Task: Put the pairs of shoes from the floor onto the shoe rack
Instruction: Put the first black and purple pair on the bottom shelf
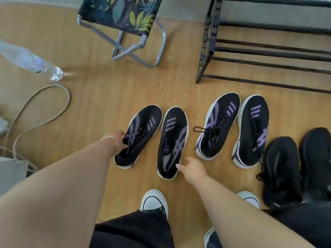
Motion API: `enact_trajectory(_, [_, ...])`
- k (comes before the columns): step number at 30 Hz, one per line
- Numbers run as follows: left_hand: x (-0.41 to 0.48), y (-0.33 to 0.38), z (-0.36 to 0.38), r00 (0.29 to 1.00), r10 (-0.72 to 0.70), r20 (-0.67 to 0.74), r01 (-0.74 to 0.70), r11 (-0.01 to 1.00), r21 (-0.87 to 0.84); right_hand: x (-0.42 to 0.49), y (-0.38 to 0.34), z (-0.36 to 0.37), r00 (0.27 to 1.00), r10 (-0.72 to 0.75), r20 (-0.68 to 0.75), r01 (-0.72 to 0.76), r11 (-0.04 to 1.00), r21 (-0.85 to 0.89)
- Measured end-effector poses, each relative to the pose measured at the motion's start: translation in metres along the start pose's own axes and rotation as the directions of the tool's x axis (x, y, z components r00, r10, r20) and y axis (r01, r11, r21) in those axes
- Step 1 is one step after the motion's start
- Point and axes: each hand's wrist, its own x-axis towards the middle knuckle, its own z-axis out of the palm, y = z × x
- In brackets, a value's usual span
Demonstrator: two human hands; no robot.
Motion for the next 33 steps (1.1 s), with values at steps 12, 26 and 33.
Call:
enact_trajectory(12, [0.011, 0.017, 0.037, 0.993, -0.115, 0.030, 0.118, 0.940, -0.321, 0.038, -0.015, -0.004, 0.984, 0.031, 0.174, -0.066, 0.978, 0.198])
enact_trajectory(26, [-0.020, 0.041, 0.046, 0.928, 0.160, 0.336, 0.244, 0.421, -0.874, 0.025, -0.059, -0.134, 0.958, -0.034, 0.283, 0.073, 0.989, -0.130])
enact_trajectory(33, [-0.033, 0.086, 0.035, 0.910, 0.341, 0.236, 0.099, 0.374, -0.922, 0.017, -0.026, -0.199, 0.973, -0.136, 0.184, 0.157, 0.982, -0.103])
